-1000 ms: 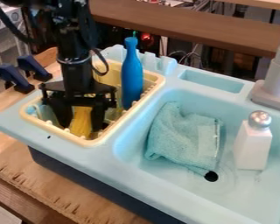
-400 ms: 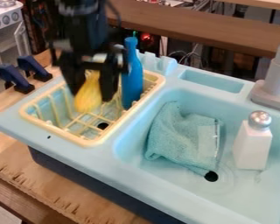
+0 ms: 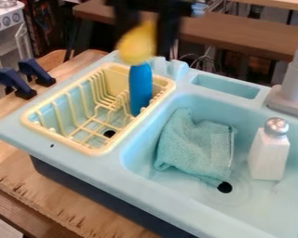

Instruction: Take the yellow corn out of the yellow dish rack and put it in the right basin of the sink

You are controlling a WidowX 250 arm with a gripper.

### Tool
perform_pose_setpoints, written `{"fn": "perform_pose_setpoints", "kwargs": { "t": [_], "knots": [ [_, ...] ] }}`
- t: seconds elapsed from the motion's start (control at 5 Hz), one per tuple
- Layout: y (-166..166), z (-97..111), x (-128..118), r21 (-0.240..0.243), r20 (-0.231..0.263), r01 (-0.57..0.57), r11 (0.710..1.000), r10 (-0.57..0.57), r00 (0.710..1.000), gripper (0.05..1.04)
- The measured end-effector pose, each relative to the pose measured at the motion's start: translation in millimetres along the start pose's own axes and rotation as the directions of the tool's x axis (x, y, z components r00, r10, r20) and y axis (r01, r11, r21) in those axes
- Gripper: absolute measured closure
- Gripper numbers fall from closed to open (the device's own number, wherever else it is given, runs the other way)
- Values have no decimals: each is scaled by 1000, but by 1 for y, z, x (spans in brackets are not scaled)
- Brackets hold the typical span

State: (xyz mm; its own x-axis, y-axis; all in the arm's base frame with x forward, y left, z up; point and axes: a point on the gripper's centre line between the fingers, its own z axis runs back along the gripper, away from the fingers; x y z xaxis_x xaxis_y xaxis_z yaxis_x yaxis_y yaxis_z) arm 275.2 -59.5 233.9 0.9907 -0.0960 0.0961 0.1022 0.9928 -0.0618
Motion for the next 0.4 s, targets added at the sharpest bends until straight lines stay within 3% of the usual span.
{"fn": "perform_pose_setpoints", "kwargs": {
  "t": [0.2, 0.4],
  "knots": [
    [-47, -18, 5, -61, -39, 171, 983, -173, 984, 390],
    [-92, -44, 4, -160, -76, 295, 942, -310, 948, 390]
  ]
}}
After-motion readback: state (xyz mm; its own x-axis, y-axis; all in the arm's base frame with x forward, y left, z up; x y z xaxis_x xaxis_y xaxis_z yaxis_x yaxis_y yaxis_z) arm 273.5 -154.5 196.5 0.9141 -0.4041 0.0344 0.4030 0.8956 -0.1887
